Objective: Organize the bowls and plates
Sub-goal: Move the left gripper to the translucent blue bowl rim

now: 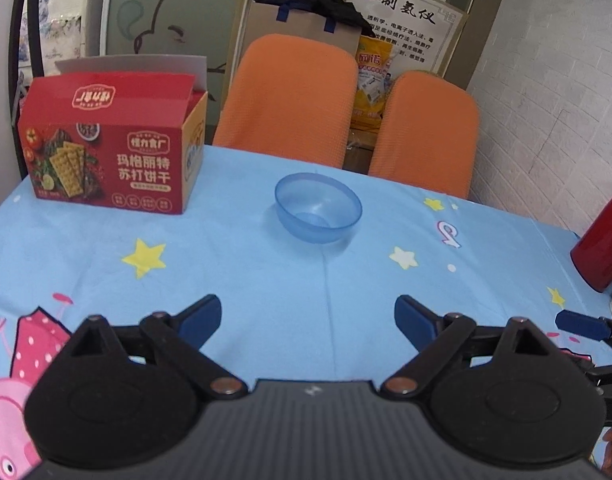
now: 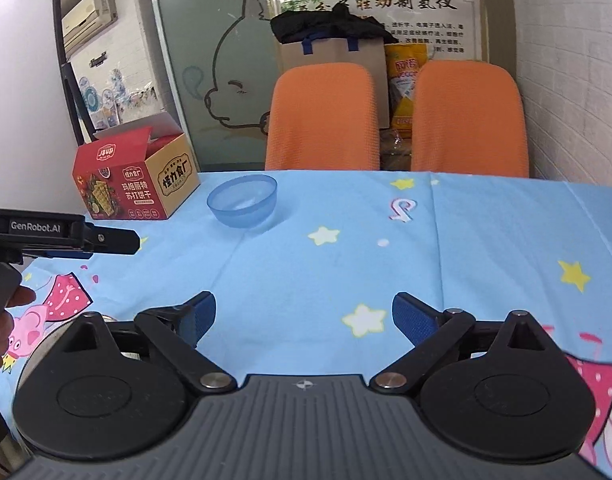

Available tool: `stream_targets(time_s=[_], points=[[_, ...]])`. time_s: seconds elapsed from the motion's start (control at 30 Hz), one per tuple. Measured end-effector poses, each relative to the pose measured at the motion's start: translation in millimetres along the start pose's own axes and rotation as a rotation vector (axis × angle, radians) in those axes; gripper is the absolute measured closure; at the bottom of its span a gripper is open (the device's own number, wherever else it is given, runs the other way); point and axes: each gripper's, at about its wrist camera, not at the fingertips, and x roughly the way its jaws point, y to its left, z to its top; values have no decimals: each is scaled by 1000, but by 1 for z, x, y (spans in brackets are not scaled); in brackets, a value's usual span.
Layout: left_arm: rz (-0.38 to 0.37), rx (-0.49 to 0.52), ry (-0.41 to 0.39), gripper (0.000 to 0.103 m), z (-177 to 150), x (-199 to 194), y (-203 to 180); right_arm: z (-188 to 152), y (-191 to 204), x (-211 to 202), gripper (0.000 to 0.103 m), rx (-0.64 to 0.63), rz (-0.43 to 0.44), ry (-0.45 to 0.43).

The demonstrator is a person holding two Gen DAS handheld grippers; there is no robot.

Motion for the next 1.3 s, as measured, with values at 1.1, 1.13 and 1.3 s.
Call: stream_targets(time_s=[1.1, 1.13, 1.3], points=[[73, -220, 124, 13, 93, 175, 42, 98, 2, 210, 0, -53, 112, 161], [79, -216, 134, 13, 94, 178, 42, 99, 3, 213, 0, -65, 119, 164], [85, -205, 162, 13, 93, 191, 43, 97, 13, 225, 0, -85, 143, 181]])
